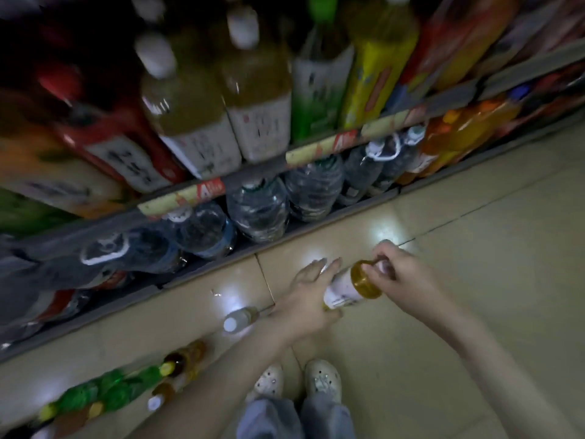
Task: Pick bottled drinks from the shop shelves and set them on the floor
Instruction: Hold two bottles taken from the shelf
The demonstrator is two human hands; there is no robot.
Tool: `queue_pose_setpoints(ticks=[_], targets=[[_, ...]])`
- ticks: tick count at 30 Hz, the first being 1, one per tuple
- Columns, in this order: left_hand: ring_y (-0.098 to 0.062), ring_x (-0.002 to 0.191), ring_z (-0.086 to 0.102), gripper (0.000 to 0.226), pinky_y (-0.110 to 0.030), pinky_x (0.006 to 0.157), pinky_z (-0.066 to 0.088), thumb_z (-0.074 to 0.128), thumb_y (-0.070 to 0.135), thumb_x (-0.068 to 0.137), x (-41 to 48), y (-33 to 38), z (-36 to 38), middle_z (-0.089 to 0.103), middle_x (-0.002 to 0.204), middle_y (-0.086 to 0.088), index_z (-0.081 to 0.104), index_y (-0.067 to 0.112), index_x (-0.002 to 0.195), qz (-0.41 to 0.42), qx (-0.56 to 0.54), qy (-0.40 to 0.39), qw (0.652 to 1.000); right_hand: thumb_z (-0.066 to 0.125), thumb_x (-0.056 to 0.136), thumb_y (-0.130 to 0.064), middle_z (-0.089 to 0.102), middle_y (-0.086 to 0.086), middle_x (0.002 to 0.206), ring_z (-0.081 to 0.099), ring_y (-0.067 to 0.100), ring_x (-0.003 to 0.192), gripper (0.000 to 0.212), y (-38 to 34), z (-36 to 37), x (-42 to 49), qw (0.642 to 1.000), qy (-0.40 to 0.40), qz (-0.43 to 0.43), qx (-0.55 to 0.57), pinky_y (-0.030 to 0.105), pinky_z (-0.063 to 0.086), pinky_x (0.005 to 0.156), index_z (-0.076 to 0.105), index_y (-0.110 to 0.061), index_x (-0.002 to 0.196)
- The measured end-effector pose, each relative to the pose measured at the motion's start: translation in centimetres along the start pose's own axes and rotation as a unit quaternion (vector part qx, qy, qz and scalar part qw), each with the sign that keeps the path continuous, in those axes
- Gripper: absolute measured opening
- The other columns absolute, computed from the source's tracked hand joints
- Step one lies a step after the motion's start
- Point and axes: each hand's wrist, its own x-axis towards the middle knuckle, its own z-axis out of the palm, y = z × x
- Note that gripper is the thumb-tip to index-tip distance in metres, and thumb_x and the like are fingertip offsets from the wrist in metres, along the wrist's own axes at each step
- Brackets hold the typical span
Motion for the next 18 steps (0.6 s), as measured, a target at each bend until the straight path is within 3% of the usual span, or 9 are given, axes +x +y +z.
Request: queue_pose_setpoints(ticks=[2, 4, 6, 9, 13, 15, 18], targets=[[-0.020, 0.128, 0.044, 0.080, -0.025, 0.092, 0.041, 0.073, 0.039, 0.079, -3.5, 5.6, -5.6, 0.047, 0.139, -0.001, 0.029, 0.028, 0.145, 0.007, 0.008, 0.017, 1.000, 0.063, 0.082, -0.038, 0.054, -0.013, 0.059, 0.049, 0.003, 0.056, 0.018, -7.0, -6.7, -2.5, 0.999, 0.009, -0.020, 0.043, 0.016, 0.035, 0.052, 0.047, -0.035, 0.073], [-0.021, 0.112, 0.055, 0.074, -0.025, 0.079, 0.043, 0.075, 0.039, 0.074, -7.4, 10.8, -11.2, 0.057, 0.125, 0.000, 0.038, 0.026, 0.137, 0.019, 0.009, 0.056, 0.998, 0.065, 0.082, -0.041, 0.056, -0.023, 0.062, 0.050, -0.002, 0.056, 0.015, -13.2, -12.8, -4.8, 0.994, 0.047, -0.040, 0.085, 0.014, 0.036, 0.052, 0.052, -0.034, 0.079], [-0.020, 0.104, 0.060, 0.070, -0.029, 0.081, 0.049, 0.077, 0.040, 0.070, -11.1, 15.2, -16.6, 0.063, 0.118, 0.002, 0.043, 0.026, 0.130, 0.043, 0.014, 0.082, 0.996, 0.069, 0.082, -0.040, 0.059, -0.020, 0.067, 0.052, 0.000, 0.057, 0.014, -18.4, -18.1, -6.7, 0.983, 0.096, -0.051, 0.148, 0.013, 0.039, 0.056, 0.055, -0.039, 0.087], [-0.007, 0.094, 0.063, 0.060, -0.024, 0.076, 0.052, 0.078, 0.045, 0.065, -15.8, 20.6, -23.0, 0.067, 0.105, 0.013, 0.050, 0.035, 0.117, 0.069, -0.029, 0.118, 0.990, 0.070, 0.083, -0.036, 0.064, -0.009, 0.088, 0.062, 0.014, 0.076, 0.027, -24.0, -23.5, -8.7, 0.973, 0.094, -0.061, 0.200, 0.029, 0.050, 0.073, 0.055, -0.038, 0.105], [0.008, 0.076, 0.062, 0.045, -0.010, 0.058, 0.046, 0.070, 0.054, 0.054, -19.4, 26.8, -29.1, 0.067, 0.085, 0.018, 0.055, 0.040, 0.094, 0.096, -0.049, 0.186, 0.977, 0.071, 0.074, -0.052, 0.065, -0.023, 0.097, 0.061, -0.006, 0.085, 0.041, -29.7, -27.1, -9.8, 0.980, 0.057, -0.089, 0.171, 0.007, 0.043, 0.064, 0.053, -0.041, 0.108], [0.005, 0.076, 0.061, 0.044, -0.011, 0.055, 0.046, 0.070, 0.054, 0.056, -20.4, 29.6, -31.4, 0.064, 0.087, 0.017, 0.054, 0.041, 0.094, 0.121, -0.030, 0.216, 0.968, 0.074, 0.069, -0.055, 0.061, -0.026, 0.099, 0.058, -0.011, 0.085, 0.053, -32.2, -28.5, -9.6, 0.975, 0.076, -0.094, 0.189, 0.005, 0.043, 0.058, 0.050, -0.040, 0.114], [-0.003, 0.082, 0.058, 0.053, -0.017, 0.062, 0.047, 0.071, 0.054, 0.063, -21.3, 33.4, -34.3, 0.057, 0.098, 0.017, 0.049, 0.035, 0.107, 0.134, 0.005, 0.257, 0.957, 0.081, 0.069, -0.044, 0.064, -0.022, 0.092, 0.059, -0.017, 0.078, 0.043, -34.7, -31.2, -8.9, 0.954, 0.143, -0.126, 0.230, 0.002, 0.042, 0.057, 0.052, -0.039, 0.101]])
